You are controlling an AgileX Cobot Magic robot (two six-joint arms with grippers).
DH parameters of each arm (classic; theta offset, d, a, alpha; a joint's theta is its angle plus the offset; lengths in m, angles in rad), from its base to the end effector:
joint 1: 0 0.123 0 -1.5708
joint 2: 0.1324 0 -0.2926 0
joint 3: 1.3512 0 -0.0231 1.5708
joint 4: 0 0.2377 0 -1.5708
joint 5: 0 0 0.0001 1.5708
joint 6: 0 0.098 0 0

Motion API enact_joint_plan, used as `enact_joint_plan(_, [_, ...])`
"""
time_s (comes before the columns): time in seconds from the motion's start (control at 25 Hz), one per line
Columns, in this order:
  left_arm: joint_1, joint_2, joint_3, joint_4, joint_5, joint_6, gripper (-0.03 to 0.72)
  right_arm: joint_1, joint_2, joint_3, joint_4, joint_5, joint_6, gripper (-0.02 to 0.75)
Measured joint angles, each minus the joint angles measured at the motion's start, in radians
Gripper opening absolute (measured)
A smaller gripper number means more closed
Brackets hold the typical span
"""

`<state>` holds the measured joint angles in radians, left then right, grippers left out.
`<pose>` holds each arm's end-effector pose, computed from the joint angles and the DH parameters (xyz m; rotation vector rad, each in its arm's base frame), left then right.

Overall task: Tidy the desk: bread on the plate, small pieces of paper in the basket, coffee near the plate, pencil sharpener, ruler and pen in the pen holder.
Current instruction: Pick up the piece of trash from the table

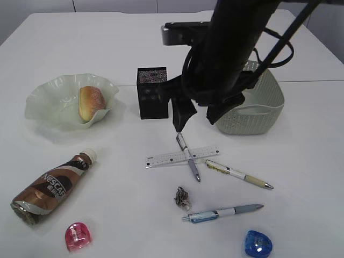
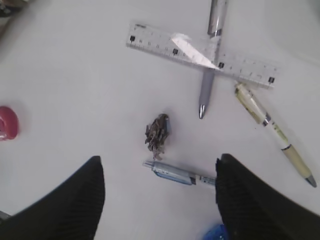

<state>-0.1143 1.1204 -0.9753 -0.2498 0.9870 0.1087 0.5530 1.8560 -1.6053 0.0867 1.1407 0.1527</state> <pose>0.1928 -0.0425 0.3280 0.1832 2.5942 -0.3226 0.3216 0.2076 0.2803 -0.5420 2.8590 0.2491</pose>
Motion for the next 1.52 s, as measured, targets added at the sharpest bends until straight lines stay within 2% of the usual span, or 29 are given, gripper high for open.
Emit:
enact_joint_plan(0.24, [0.000, 0.000, 0.000, 0.000, -0.012, 0.000, 0.512, 0.048, 0.079, 0.000, -0.011, 0.032, 0.020, 0.510])
enact_joint_plan(1.0, [0.000, 0.000, 0.000, -0.007, -0.022, 0.000, 0.494, 0.054, 0.290, 0.000, 0.028, 0.048, 0.034, 0.509])
enact_joint_plan(1.52, [0.000, 0.000, 0.000, -0.007, -0.026, 0.000, 0.486, 0.056, 0.354, 0.000, 0.061, -0.023, 0.055, 0.505])
